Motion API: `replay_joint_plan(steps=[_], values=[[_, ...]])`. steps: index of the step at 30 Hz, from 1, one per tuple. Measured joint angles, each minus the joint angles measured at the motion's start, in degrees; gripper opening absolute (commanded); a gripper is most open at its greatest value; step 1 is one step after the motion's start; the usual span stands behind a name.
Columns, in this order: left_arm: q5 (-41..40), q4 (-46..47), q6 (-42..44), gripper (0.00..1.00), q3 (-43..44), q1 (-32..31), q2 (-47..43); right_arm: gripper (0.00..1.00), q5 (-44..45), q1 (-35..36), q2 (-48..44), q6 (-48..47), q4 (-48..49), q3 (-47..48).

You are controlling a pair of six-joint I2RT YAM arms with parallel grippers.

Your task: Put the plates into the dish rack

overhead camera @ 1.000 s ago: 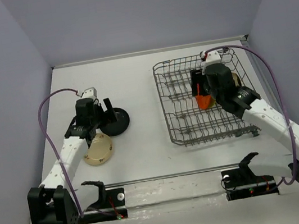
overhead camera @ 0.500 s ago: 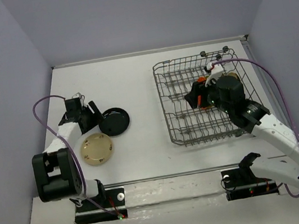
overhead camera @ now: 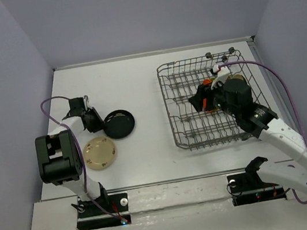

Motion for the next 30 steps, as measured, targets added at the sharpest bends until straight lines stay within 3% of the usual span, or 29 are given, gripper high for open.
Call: replay_joint_plan(steps=[1,5,9,16,21,28,30], values=[[0.72,0.22,0.04,0.06,0.11,0.17,0.20,0.68,-0.07,0.00,0.09,-0.02,0.02,0.00],[4.94,0.94,0.00,0.06,0.72,0.28,0.35,0.69,-0.33,0.00,1.01,0.00,0.09,0.00],[6.62,1.84,-0.26,0.06,0.98,0.28,-1.51,0.76,-1.73,0.00,2.21,-0.02,0.33,0.00],[13.53,8.09,-1.97,0.06,-3.65,0.55,-16.06,0.91,-15.28,0.00,5.42,2.86,4.98,0.02],[20.87,14.58,-4.57,0.06,-7.17,-1.33,-24.92,0.92,-21.62,0.87,11.30,5.97,9.86,1.60],[27.26,17.66,-5.25,0.06,-7.39,-9.68,-30.47,0.92,-26.51,1.90,23.08,7.43,11.37,8.79],[27.82,17.84,-5.31,0.06,-7.39,-10.56,-31.65,0.87,-26.99,1.90,25.59,7.61,11.47,10.56]])
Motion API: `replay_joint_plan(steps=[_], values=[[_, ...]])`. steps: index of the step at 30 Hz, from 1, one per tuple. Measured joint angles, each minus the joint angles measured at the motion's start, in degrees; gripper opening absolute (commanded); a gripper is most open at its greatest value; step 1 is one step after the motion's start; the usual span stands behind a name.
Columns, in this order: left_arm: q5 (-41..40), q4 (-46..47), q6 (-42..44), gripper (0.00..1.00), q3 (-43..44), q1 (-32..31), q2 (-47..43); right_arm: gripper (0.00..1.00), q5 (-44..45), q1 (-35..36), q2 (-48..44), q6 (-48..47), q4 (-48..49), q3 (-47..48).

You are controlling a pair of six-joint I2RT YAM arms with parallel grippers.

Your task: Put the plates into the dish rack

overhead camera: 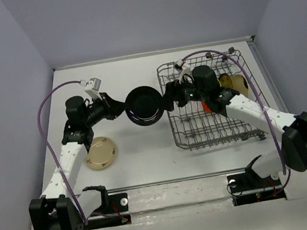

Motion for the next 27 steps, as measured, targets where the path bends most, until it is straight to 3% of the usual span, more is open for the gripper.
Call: replay_joint_plan(steps=[2,3,4,5,6,8,9,10,14,22,27], values=[[0.63,0.24,0.00,0.06,0.00,-1.09,-1.33,0.76,-0.26,0.11,1.46,0.31,0.07,1.01],[0.90,0.33,-0.02,0.10,0.00,-1.77,-1.97,0.49,-0.72,0.20,2.51,0.66,0.11,1.73],[1.01,0.33,0.00,0.22,0.00,-2.29,-2.49,0.35,-1.46,0.31,3.28,1.01,0.13,2.19],[1.03,0.33,0.00,0.28,-0.04,-2.73,-2.95,0.10,-2.40,0.37,3.91,1.20,0.55,2.47],[0.94,0.44,0.00,0.42,-0.22,-3.08,-3.43,0.07,-3.41,0.39,4.20,1.70,1.07,2.60],[-0.04,0.26,0.07,0.64,-0.52,-3.48,-4.28,0.07,-5.51,0.70,4.66,2.75,1.68,2.64],[0.04,0.04,-0.04,0.90,-0.66,-3.28,-4.57,0.07,-6.54,0.63,4.55,3.28,2.23,2.64],[-0.17,-0.04,-0.09,0.97,-0.72,-3.17,-4.94,0.07,-6.05,0.74,4.22,3.48,2.34,2.64],[-4.20,-2.60,0.79,0.99,-0.70,-3.74,-7.78,0.07,1.92,1.16,2.23,1.73,-2.67,3.67],[-14.01,-8.11,3.21,0.99,0.22,-3.80,-12.04,0.07,42.58,0.94,-0.68,-6.73,-20.59,9.09],[-14.73,-9.07,3.48,0.99,0.24,-3.80,-12.11,0.07,56.83,0.50,-0.37,-9.66,-28.26,9.09]])
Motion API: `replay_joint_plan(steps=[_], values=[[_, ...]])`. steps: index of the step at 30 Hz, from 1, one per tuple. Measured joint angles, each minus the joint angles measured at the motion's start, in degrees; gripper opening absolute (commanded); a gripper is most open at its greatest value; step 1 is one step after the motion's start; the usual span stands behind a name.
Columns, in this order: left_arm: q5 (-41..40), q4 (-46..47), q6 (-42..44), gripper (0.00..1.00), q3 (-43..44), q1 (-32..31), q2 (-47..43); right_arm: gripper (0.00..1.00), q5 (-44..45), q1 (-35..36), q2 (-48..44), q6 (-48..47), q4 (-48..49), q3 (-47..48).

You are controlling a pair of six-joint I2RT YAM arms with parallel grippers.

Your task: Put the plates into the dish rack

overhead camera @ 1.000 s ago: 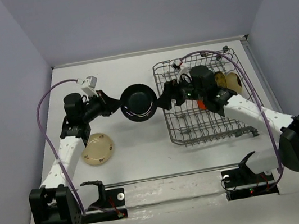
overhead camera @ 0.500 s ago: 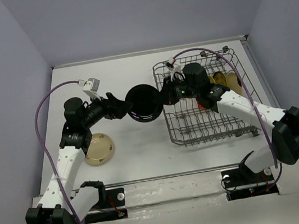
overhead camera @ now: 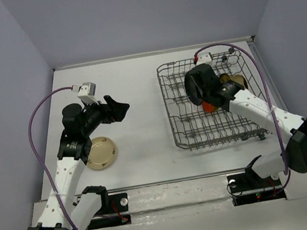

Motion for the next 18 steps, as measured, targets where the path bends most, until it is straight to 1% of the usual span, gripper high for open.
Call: replay_joint_plan(steps=[3,7,18], values=[[-0.09,-0.13,0.04,0.99,0.00,0.00,0.00,0.07,5.38,-0.68,1.53,-0.83,-2.51,0.13],[-0.17,-0.15,0.04,0.99,0.00,0.00,0.02,0.07,8.55,-1.14,4.42,-1.05,-5.09,0.22],[-0.20,-0.15,0.04,0.99,0.02,0.00,0.15,0.07,9.25,-1.14,9.22,-0.13,-6.93,1.03]])
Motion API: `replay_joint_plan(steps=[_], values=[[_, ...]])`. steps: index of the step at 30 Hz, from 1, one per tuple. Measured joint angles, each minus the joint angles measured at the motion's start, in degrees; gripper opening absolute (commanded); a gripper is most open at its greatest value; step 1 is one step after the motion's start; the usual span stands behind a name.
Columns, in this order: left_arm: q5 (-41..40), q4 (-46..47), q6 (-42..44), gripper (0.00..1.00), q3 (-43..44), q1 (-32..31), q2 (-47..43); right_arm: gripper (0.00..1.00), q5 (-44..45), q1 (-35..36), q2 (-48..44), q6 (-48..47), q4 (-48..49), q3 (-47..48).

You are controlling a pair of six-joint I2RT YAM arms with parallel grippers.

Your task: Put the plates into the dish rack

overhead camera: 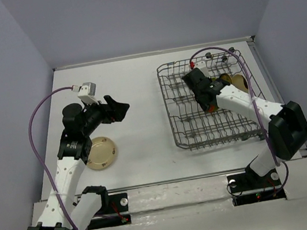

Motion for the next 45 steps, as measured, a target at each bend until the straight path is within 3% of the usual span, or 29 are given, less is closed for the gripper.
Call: replay_joint_plan(steps=[6,13,15,27,33,38,42,45], values=[[-0.02,-0.02,-0.02,0.99,0.00,0.00,0.02,0.13,-0.81,0.00,2.89,1.11,-0.02,0.52],[-0.04,-0.02,-0.02,0.99,0.00,0.00,0.13,0.32,-1.03,0.00,5.27,2.62,0.02,1.44],[-0.04,-0.02,-0.02,0.99,0.00,0.00,0.15,0.44,-0.96,0.00,5.27,2.84,0.02,1.44],[-0.11,-0.04,-0.02,0.99,0.00,0.00,0.15,0.58,-3.19,0.00,0.94,2.49,-0.07,1.77],[-0.81,-0.04,0.00,0.99,0.00,0.00,0.13,0.58,-6.86,0.00,-4.87,2.05,0.13,2.91],[-2.69,-0.68,0.00,0.99,0.00,0.00,-0.87,0.57,-17.33,0.50,-12.59,2.54,4.79,1.57],[-6.56,-1.27,-0.02,0.99,0.00,0.02,-3.89,0.57,-26.40,6.75,-16.02,5.57,14.40,-1.73],[-10.86,-1.40,0.02,0.99,0.00,0.13,-7.96,0.55,-30.80,13.42,-11.56,8.44,22.27,-1.77]])
